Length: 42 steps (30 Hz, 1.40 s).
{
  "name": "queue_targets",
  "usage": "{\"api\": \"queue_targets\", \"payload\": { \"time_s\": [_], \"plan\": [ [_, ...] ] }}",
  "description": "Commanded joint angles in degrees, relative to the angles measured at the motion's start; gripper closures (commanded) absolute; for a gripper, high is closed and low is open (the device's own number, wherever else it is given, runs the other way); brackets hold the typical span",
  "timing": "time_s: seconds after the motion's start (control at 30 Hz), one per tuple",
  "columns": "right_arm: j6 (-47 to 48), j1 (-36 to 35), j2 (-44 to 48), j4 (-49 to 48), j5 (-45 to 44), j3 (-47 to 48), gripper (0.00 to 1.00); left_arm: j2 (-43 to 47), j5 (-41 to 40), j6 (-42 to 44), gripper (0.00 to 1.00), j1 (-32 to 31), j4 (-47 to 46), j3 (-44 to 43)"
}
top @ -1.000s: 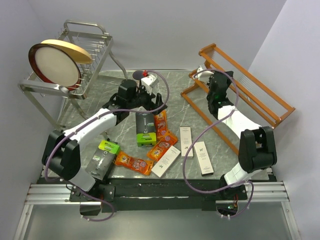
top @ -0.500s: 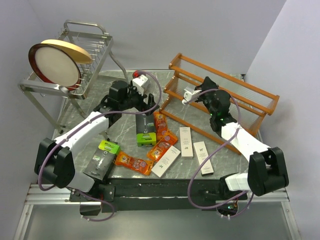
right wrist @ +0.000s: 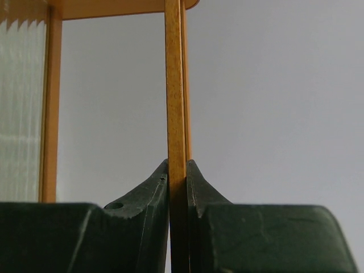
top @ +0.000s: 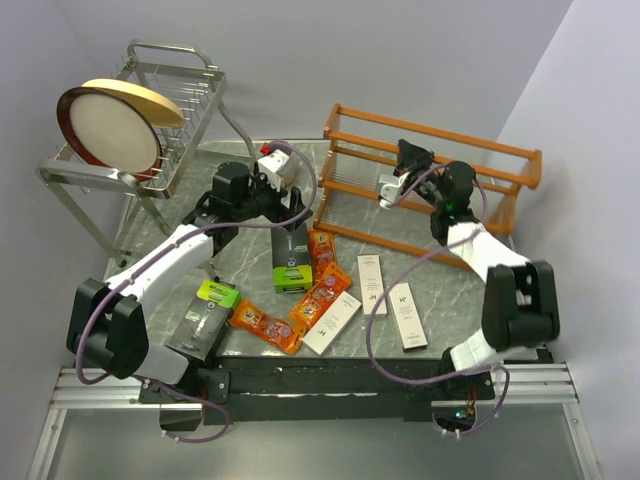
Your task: Place and organize the shaving razors onto the shelf
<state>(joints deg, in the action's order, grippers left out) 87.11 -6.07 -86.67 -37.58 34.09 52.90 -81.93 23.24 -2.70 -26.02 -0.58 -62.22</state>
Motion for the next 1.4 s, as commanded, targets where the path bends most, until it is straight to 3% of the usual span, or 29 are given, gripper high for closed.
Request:
{"api": "queue_targets", "payload": {
  "time_s": [0.0, 0.27, 0.63, 0.77, 0.8, 0.87, 0.93, 0.97, 1.03, 1.17, 1.27, 1.37],
  "plan": [
    [1.1, -1.1, -8.5, -5.2, 12.9, 3.9, 1.0, 1.8, 0.7, -0.7, 0.0, 1.3, -0.8, -1.3],
    [-3.5, 0.1, -15.2, -15.4, 17.0, 7.2, 1.0, 0.3, 0.6, -0.8, 0.01, 2.6, -0.9, -2.6],
    [2.4, 3.0, -20.4, -8.0, 28.2, 14.0, 1.0, -0.7, 0.3, 0.6, 0.0, 2.6, 0.5, -2.3],
    [-2.9, 3.0, -22.0, -14.3, 26.7, 14.2, 1.0, -0.9, 0.1, 0.9, 0.01, 2.6, 0.4, -2.4],
    [-4.5, 3.1, -22.1, -20.2, 26.4, 13.5, 0.95, -1.0, -0.1, 0.9, 0.01, 2.6, 0.5, -2.5],
    [-7.7, 3.0, -21.9, -25.1, 24.2, 11.0, 0.7, -1.0, -0.1, 0.8, 0.0, 2.6, 0.4, -2.8],
    [-11.7, 3.3, -20.1, -31.3, 21.3, 7.9, 0.36, -1.1, 0.0, 0.6, 0.0, 2.6, -0.1, -3.2],
    [-12.2, 3.3, -19.0, -32.1, 20.8, 6.7, 0.3, -1.5, 0.1, 0.5, 0.0, 2.6, -0.6, -3.6],
    [-12.6, 3.7, -13.7, -30.7, 20.1, 2.4, 0.2, -1.8, 0.7, 0.1, 0.01, 2.6, -0.9, -4.2],
    [-11.9, 3.7, -1.5, -23.0, 20.1, -6.0, 0.13, -2.0, 2.0, -0.6, 0.01, 2.6, -1.8, -4.9],
    [-13.4, 2.6, 10.1, -14.7, 18.7, -12.9, 0.11, -2.7, 2.6, -1.3, 0.01, 2.6, -2.8, -4.7],
    [-16.8, 1.3, 21.7, -0.2, 15.4, -17.0, 0.05, -3.6, 3.5, -2.4, 0.01, 2.5, -4.2, -4.5]
  ]
}}
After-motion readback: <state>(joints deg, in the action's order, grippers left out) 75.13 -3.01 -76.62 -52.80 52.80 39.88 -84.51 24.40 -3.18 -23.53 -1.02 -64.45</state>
